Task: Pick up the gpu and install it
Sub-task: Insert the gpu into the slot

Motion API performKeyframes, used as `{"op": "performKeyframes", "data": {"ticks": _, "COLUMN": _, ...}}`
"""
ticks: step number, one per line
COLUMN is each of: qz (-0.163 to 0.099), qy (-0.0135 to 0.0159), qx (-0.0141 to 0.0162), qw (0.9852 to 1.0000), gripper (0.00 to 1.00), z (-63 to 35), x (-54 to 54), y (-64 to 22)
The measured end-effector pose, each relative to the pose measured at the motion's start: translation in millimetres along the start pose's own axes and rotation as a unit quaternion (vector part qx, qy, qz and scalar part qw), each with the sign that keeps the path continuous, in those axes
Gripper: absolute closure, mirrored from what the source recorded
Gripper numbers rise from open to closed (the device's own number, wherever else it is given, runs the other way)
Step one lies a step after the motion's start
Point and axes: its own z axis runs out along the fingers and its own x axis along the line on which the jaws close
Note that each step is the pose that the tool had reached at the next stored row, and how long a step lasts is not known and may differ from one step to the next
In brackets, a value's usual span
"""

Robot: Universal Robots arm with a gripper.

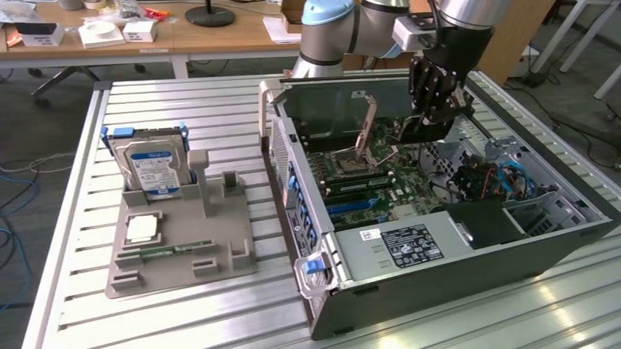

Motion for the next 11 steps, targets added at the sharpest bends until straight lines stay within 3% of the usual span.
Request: {"op": "performKeyframes", "data": {"ticks": 11, "qz": 0.000, "qy": 0.0000, "qx": 0.0001, "qw": 1.0000, "gripper": 0.74, "z": -0.1, "x": 0.3, "y": 8.3}}
